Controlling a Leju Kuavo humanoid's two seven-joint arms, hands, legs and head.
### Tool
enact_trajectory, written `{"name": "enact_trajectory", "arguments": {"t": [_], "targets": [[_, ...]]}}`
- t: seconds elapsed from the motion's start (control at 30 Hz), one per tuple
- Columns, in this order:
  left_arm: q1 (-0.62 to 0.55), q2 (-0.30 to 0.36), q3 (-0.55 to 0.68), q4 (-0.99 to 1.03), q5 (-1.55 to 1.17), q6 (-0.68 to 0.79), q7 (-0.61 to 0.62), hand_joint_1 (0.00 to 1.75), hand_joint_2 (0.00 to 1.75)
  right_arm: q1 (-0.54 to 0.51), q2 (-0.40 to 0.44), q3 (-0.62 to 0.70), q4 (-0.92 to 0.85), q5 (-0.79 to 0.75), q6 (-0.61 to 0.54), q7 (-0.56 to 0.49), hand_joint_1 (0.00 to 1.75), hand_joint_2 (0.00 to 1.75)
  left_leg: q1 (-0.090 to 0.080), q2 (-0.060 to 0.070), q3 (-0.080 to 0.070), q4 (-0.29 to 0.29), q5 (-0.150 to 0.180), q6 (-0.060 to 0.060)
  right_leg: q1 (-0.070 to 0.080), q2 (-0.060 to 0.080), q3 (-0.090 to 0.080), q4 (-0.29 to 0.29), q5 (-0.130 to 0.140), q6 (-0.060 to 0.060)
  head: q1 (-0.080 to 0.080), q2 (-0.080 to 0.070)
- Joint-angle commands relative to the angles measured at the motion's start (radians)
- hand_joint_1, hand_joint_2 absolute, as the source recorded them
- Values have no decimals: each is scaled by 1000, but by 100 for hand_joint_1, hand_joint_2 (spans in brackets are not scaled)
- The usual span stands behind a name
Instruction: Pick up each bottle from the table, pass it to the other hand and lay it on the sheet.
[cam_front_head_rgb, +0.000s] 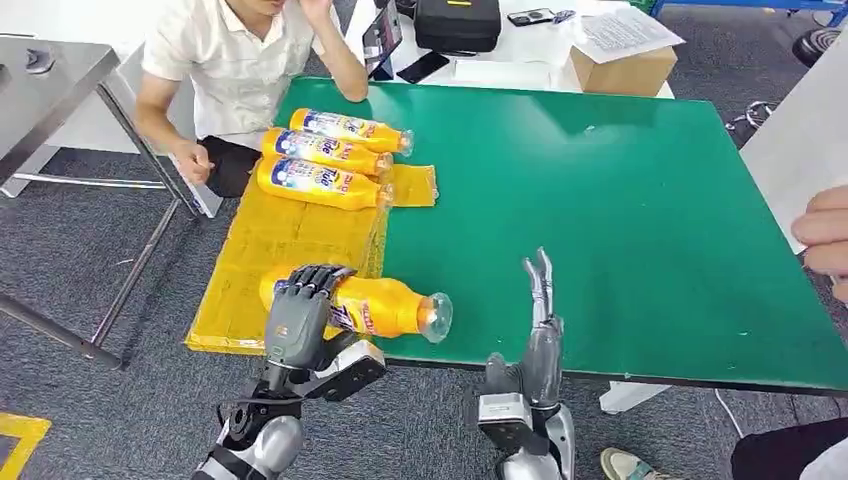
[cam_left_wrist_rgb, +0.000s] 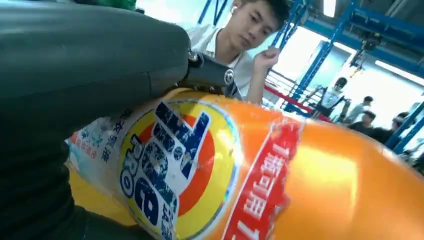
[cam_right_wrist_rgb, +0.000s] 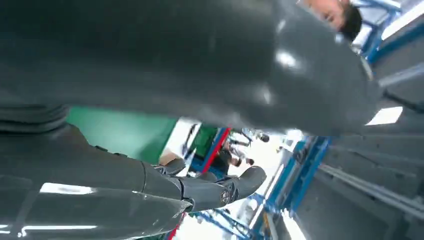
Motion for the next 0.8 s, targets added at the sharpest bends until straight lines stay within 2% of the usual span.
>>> {"name": "enact_trajectory", "arguments": {"t": [0.03,0.17,0.27,0.4,0.43,0.47,0.5,0.53,0.67,0.7,0.73,0.77,0.8], "targets": [[-150,38,-5,228,-138,-116,117,175,175,-18,14,-46,-28,-24,-3,0,0,0,1,-1,6,-1,-2,-2,1,-1,6,-1,-3,-3,0,0],[-372,10,13,544,-140,-284,140,175,175,-64,10,-13,11,-79,-3,0,0,0,1,-6,4,0,0,-2,1,-5,5,0,-2,-3,0,0],[-496,6,32,710,-101,-429,137,175,175,-87,-2,11,29,-120,-3,0,0,0,1,-4,1,0,1,-2,1,-3,3,0,0,-2,0,0],[-580,-10,62,816,-56,-511,130,175,175,-103,-15,37,40,-166,-3,0,0,0,1,-2,2,0,3,-2,1,-1,3,0,1,-2,0,0],[-587,-17,73,826,-42,-518,130,152,175,-102,-15,38,40,-170,-3,0,0,0,2,-2,2,0,2,-2,2,-1,4,0,0,-2,0,0],[-596,-27,98,841,-11,-531,130,150,175,-102,-16,39,40,-173,-3,0,0,0,2,-1,4,0,2,-3,2,0,5,1,0,-3,0,0],[-604,-31,113,855,7,-544,132,138,175,-102,-18,43,39,-178,-3,0,0,0,2,-2,3,0,2,-2,2,-1,4,1,0,-2,0,0],[-615,-34,112,876,10,-561,138,70,175,-100,-17,37,34,-175,-3,0,0,0,2,-2,4,0,2,-3,2,-1,6,0,-1,-2,0,0],[-621,-34,112,886,11,-566,145,70,175,-97,-16,34,29,-173,-3,0,0,0,1,-1,4,-1,2,-2,1,0,5,0,0,-2,0,0],[-623,-34,112,893,13,-570,146,9,175,-95,-16,28,26,-168,-3,0,0,0,1,0,3,0,2,-2,1,0,4,0,0,-1,0,0],[-627,-35,116,903,19,-579,148,40,175,-92,-14,20,21,-159,-3,0,0,0,1,0,5,-1,2,-3,1,1,6,0,0,-2,0,0],[-626,-38,148,910,64,-594,131,145,175,-71,9,-35,-31,-132,-3,0,0,0,1,0,3,0,2,-2,1,1,4,1,0,-1,0,0],[-624,-39,160,912,83,-600,120,145,175,-60,25,-73,-62,-123,-3,0,0,0,1,0,4,0,2,-3,1,1,5,1,0,-2,0,0]]}}
